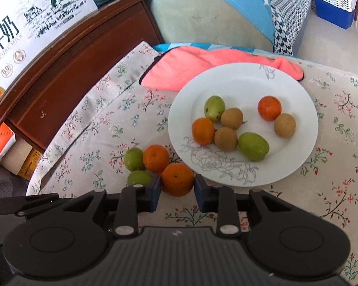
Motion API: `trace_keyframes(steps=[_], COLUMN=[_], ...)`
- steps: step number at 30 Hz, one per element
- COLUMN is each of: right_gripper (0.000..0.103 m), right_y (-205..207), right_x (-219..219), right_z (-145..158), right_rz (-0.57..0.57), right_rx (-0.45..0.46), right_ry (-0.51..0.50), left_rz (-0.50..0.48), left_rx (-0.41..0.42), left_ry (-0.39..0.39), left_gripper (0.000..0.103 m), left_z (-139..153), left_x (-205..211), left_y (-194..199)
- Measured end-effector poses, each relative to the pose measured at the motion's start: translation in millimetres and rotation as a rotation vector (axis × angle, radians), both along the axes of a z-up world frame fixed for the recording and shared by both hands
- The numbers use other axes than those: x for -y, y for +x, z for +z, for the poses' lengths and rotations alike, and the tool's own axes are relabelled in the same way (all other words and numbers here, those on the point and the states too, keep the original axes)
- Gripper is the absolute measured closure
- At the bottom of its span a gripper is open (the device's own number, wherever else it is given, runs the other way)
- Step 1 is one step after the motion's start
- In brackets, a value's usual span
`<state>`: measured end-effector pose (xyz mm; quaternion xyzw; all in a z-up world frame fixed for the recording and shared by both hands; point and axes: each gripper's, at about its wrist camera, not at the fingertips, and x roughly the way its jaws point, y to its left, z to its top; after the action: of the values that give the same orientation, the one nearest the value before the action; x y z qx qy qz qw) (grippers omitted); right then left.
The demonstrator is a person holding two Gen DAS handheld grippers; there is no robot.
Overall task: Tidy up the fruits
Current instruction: 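Grasp another orange with the left gripper while the right gripper grasps another orange, then carry the held oranges over the white plate with both grippers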
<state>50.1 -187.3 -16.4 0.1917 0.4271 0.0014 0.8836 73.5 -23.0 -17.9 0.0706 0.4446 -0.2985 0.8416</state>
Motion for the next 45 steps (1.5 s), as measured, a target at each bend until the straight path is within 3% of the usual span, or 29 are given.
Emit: trace_keyframes(steps=[10, 21, 31, 45], right_gripper=[0.073, 0.073, 0.073, 0.073], right_y=[-4, -5, 3, 34], right_x=[26, 56, 73, 96], right_z=[24, 43, 43, 18], right_rz=[-0.079, -0.153, -0.175, -0.231], right_rx=[0.063, 0.123, 0.137, 0.114], right_ry=[0.012, 0.006, 0.031, 0.130], left_rz=[0.060, 0.050, 0.044, 0.013], left_rx=[0.048, 0.094, 0.076, 0.038], left_ry=[-0.066, -0.088, -0.098, -0.098], left_gripper=[0.076, 0.076, 0.076, 0.076], left_z=[25, 37, 32, 6], left_x=[-1, 22, 45, 73], left_y=[20, 36, 53, 81])
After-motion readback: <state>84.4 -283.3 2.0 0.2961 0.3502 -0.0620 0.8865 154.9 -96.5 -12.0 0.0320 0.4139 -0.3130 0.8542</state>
